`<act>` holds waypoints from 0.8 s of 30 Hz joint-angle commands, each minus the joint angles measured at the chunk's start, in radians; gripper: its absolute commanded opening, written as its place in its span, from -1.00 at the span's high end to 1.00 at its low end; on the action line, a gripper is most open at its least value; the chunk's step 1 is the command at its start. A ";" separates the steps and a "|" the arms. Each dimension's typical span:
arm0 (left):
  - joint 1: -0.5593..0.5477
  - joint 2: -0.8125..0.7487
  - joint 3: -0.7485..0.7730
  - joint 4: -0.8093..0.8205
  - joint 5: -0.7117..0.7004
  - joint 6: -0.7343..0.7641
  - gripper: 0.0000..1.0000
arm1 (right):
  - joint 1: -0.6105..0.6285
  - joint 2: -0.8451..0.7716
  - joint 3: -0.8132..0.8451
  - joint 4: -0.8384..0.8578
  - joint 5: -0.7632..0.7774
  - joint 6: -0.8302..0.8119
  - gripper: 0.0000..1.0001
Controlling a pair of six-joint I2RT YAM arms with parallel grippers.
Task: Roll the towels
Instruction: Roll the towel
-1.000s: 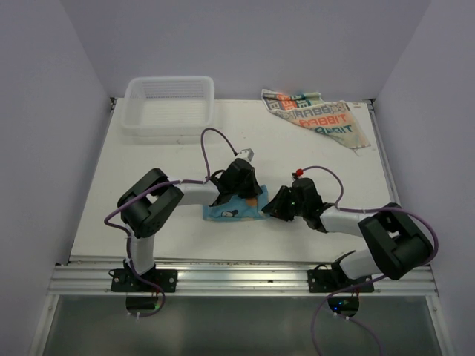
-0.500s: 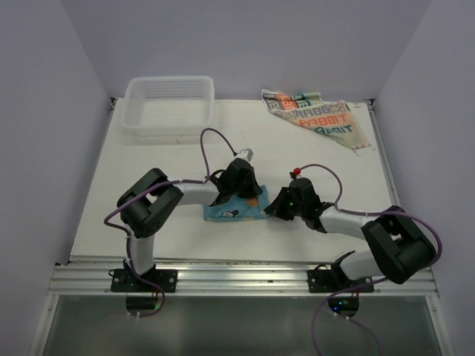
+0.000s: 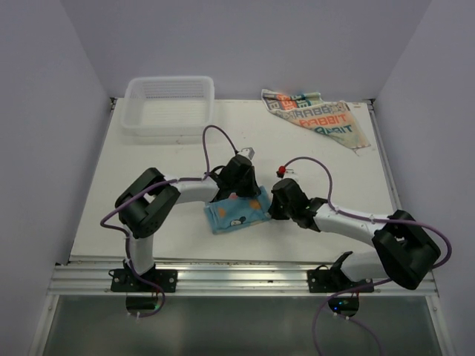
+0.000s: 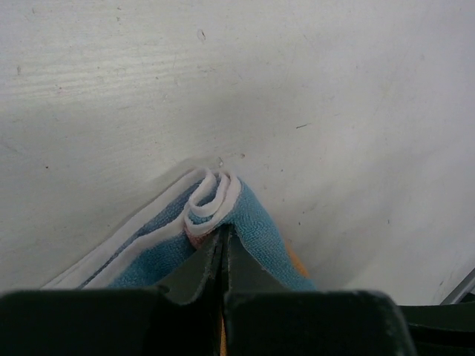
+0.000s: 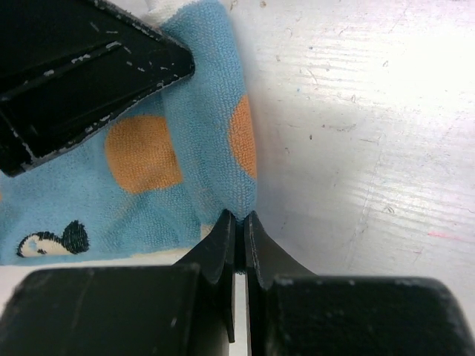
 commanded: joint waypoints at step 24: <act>0.065 -0.128 -0.021 -0.082 -0.009 0.054 1.00 | 0.371 0.184 0.217 -0.312 0.579 -0.073 1.00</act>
